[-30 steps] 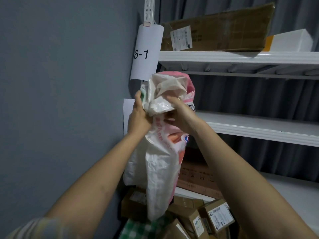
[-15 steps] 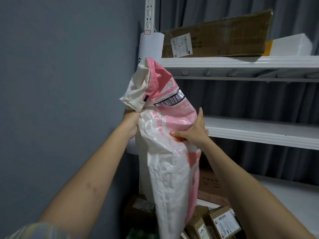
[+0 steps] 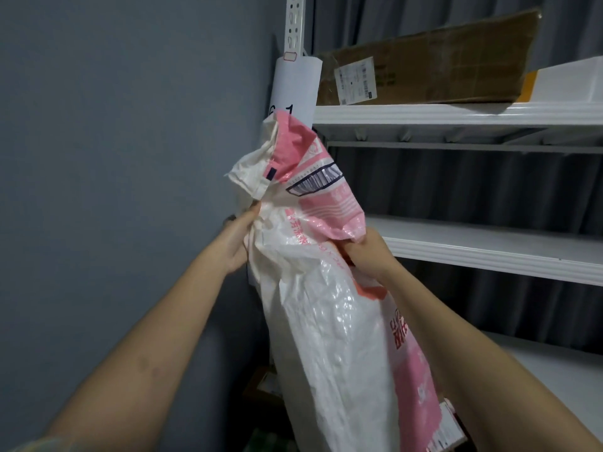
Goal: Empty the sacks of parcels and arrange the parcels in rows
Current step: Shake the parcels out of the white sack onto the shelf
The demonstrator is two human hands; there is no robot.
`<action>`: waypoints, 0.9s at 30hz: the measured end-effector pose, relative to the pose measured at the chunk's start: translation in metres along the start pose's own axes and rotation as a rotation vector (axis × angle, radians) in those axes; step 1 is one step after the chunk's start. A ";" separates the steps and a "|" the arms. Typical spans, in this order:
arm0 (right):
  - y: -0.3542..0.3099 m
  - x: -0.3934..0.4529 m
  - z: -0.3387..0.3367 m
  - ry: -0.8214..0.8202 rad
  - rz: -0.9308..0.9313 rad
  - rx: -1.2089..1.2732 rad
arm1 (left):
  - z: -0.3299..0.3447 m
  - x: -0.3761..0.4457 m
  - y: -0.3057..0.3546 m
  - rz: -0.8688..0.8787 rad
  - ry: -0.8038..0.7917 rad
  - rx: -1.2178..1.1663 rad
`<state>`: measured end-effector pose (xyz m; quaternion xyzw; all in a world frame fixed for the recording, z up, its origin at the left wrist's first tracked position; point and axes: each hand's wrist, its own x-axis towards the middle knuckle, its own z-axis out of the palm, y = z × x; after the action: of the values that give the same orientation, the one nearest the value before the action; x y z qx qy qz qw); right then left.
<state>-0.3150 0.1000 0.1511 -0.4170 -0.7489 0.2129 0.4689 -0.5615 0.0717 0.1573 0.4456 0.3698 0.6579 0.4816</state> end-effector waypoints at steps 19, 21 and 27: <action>0.038 -0.022 -0.016 -0.133 0.244 0.181 | 0.027 -0.017 -0.043 0.047 0.095 0.237; 0.046 -0.026 -0.016 -0.078 0.327 0.151 | 0.024 -0.016 -0.044 0.058 0.085 0.293; 0.048 -0.035 -0.014 0.292 0.460 0.545 | 0.009 -0.018 -0.050 0.039 0.092 0.684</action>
<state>-0.2746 0.0969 0.1048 -0.4602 -0.4771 0.4421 0.6043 -0.5350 0.0684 0.1106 0.5579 0.5819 0.5242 0.2744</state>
